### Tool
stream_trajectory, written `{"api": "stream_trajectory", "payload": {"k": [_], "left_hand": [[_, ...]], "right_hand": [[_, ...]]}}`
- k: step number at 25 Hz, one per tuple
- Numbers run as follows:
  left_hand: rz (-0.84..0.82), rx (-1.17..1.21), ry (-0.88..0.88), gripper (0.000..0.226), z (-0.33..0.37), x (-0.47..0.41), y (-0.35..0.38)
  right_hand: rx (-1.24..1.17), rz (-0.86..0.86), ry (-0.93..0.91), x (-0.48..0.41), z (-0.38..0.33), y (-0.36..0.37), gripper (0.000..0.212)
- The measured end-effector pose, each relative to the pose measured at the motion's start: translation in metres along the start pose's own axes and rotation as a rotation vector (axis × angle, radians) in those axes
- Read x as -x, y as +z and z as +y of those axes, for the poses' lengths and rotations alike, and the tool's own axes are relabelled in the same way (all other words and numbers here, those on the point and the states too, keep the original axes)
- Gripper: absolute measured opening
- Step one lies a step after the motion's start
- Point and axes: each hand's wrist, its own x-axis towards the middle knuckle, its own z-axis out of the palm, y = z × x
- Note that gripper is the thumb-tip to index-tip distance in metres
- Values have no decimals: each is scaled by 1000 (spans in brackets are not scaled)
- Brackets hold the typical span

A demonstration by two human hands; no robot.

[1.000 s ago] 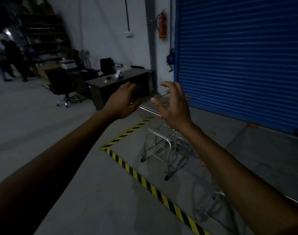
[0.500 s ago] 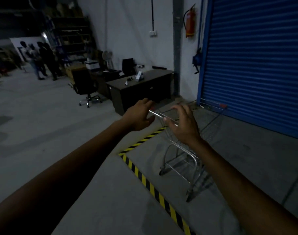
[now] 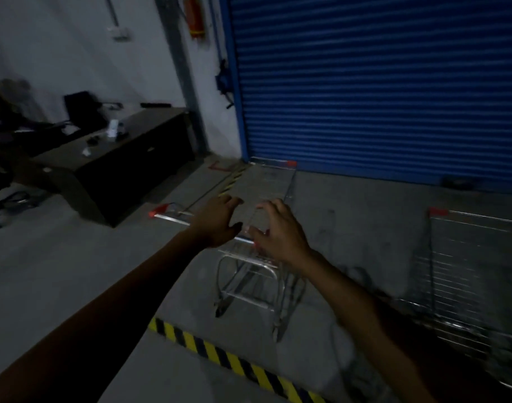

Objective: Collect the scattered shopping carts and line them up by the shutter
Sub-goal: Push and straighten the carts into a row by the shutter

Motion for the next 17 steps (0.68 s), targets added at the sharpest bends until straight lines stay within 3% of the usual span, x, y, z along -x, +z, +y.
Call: {"api": "stream_trajectory", "payload": {"k": [5,9,12,14,15,16,17], "left_hand": [[-136,119,87,73,-27,-68,42],[-462,-38,140,82,-55,-105,80],[-645,-94,110,67,-79,-118,118],[-734,131,177,37,-84,-126,156],[-795,338,107,30,-90,-128,179],[-816,357,142,32,-91,-127,185],[-737,258,154,48,-91,-125,187]], "right_hand": [[151,87,189,-20,44,-9,49],[254,111,295,-24,58,-4,49],[314,169,352,-18,64,3,46],[359,165,379,-8,71,7,46],[371,134,412,-3,73,8,47],[377,107,439,4,75,9,49],[387,96,461,11,79,9,51]]}}
